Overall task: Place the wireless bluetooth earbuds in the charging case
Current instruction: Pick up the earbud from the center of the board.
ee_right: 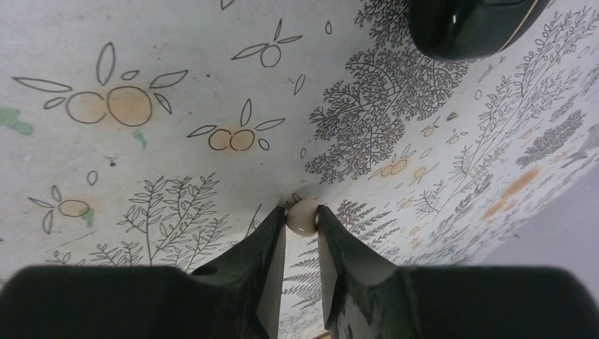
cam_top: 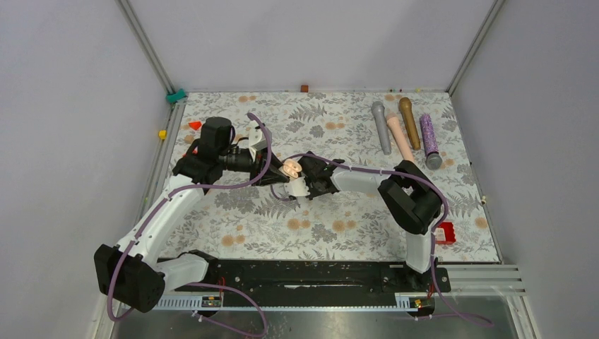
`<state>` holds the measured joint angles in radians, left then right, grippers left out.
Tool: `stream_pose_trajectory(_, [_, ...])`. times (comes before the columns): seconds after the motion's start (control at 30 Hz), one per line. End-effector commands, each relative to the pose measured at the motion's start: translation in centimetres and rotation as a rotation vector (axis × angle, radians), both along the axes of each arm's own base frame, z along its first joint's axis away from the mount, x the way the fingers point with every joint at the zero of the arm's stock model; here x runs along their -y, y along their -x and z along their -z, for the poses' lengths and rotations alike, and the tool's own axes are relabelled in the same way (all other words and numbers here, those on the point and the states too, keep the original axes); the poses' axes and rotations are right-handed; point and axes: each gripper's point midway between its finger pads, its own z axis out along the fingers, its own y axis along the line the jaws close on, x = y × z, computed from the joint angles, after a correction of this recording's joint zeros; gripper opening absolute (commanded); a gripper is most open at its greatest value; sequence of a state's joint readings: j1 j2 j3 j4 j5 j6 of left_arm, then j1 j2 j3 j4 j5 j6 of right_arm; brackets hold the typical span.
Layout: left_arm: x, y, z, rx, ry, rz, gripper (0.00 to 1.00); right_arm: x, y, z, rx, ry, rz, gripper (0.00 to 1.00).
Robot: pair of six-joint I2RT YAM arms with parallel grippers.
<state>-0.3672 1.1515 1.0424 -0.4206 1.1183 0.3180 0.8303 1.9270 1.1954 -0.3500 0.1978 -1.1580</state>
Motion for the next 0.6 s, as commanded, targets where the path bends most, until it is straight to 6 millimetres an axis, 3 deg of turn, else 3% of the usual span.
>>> stream_pose_trajectory(0.0, [0.0, 0.4, -1.4, 0.063, 0.040, 0.032, 0.00, -0.1, 0.3, 0.6, -0.021, 0.040, -0.031, 0.24])
stream_pose_trajectory(0.1, [0.0, 0.4, -1.4, 0.063, 0.040, 0.034, 0.00, -0.3, 0.2, -0.1, -0.009, 0.013, -0.019, 0.23])
stream_pose_trajectory(0.23, [0.0, 0.4, -1.4, 0.063, 0.042, 0.032, 0.00, -0.6, 0.6, -2.5, 0.009, -0.073, 0.020, 0.23])
stream_pose_trajectory(0.43, [-0.2, 0.3, -1.8, 0.047, 0.054, 0.036, 0.00, -0.6, 3.7, -8.0, -0.086, -0.315, 0.068, 0.23])
stream_pose_trajectory(0.57, [-0.2, 0.2, -1.8, 0.036, 0.061, 0.036, 0.00, 0.5, 6.1, -12.2, -0.186, -0.482, 0.100, 0.23])
